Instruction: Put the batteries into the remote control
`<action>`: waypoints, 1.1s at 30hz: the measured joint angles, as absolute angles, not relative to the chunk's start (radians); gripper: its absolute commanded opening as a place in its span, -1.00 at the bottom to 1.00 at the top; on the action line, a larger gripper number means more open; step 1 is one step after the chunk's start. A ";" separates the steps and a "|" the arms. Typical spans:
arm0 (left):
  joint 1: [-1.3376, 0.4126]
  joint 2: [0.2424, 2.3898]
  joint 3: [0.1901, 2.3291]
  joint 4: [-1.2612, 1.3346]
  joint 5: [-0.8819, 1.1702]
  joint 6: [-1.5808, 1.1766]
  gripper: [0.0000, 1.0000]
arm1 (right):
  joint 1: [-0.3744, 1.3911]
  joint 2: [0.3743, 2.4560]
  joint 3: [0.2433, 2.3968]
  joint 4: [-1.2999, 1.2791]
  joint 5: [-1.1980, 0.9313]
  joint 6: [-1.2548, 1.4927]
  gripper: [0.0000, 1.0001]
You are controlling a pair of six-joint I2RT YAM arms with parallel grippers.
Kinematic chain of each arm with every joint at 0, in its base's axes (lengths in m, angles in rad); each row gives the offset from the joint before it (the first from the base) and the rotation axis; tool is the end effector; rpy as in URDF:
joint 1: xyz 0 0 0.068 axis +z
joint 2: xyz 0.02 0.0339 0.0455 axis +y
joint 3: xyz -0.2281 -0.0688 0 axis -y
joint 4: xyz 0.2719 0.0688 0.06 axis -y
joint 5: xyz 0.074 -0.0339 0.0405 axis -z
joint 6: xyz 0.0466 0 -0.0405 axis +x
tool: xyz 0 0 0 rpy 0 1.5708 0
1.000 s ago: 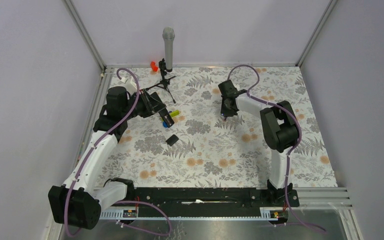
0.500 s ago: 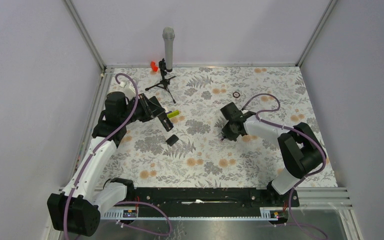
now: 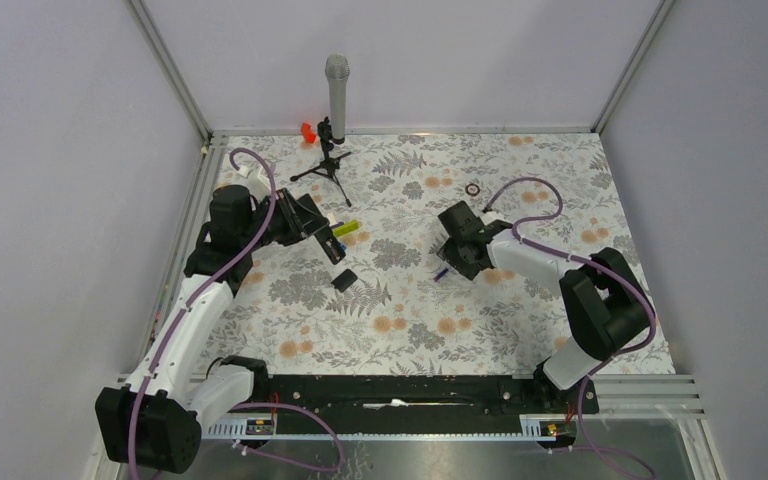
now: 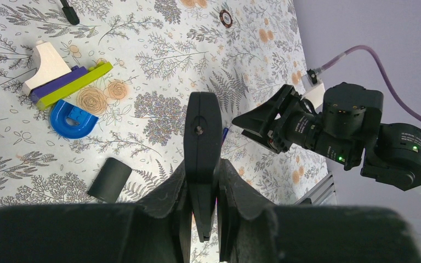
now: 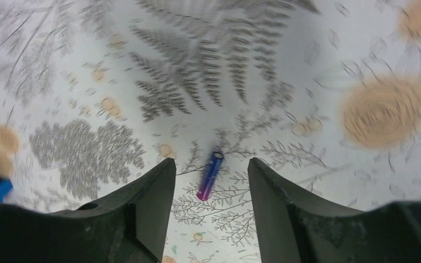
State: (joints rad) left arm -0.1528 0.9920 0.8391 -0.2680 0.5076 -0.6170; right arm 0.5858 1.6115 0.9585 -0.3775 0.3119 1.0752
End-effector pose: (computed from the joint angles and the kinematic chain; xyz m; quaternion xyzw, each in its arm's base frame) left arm 0.2711 -0.0647 0.2755 -0.0540 0.8220 -0.3929 0.4087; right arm 0.2934 0.1775 0.1224 0.2709 0.9136 0.0937 0.2883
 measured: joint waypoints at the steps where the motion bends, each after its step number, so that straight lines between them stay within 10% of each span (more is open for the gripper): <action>1: -0.152 0.992 0.839 -0.268 0.508 -0.617 -1.00 | 0.583 1.606 0.958 -0.348 0.301 1.001 0.27; 17: -0.145 0.997 0.839 -0.268 0.501 -0.603 -1.00 | 0.587 1.705 1.115 -0.406 -0.080 -0.286 0.33; 33: -0.144 1.028 0.839 -0.259 0.500 -0.610 -1.00 | 0.661 1.766 1.058 -0.395 -0.089 -0.715 0.21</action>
State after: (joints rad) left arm -0.1444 1.0283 0.8391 -0.2588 0.5003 -0.6102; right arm 0.6609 1.7664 1.0584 -0.3946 -0.0891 -0.7147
